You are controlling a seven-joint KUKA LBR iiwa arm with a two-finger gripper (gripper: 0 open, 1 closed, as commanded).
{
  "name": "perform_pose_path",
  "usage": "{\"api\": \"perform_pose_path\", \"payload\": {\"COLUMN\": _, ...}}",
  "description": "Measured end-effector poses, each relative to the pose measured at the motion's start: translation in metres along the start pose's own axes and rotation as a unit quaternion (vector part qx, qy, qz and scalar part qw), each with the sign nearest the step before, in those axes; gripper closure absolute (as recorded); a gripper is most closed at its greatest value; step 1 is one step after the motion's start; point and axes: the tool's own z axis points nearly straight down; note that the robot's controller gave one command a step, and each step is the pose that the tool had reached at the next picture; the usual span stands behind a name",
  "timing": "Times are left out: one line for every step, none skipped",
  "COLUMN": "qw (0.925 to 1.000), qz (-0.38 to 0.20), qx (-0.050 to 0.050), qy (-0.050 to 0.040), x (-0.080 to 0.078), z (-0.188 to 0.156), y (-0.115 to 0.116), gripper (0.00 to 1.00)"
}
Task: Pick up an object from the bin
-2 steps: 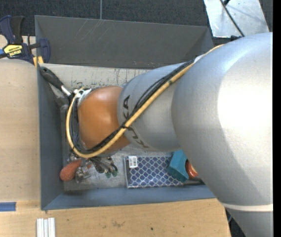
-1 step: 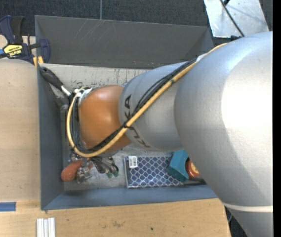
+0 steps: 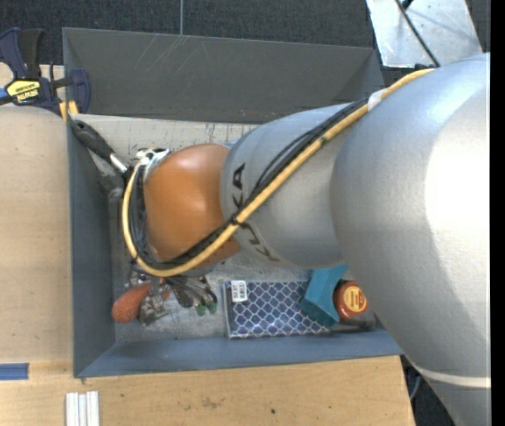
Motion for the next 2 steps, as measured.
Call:
{"api": "perform_pose_path", "payload": {"qw": 1.0, "qz": 0.0, "qx": 0.0, "qy": -0.0045, "x": -0.0022, "z": -0.0188, "y": 0.0002, "gripper": 1.0}}
{"api": "perform_pose_path", "payload": {"qw": 1.0, "qz": 0.0, "qx": 0.0, "qy": -0.0069, "x": -0.0028, "z": -0.0279, "y": 0.0002, "gripper": 1.0}}
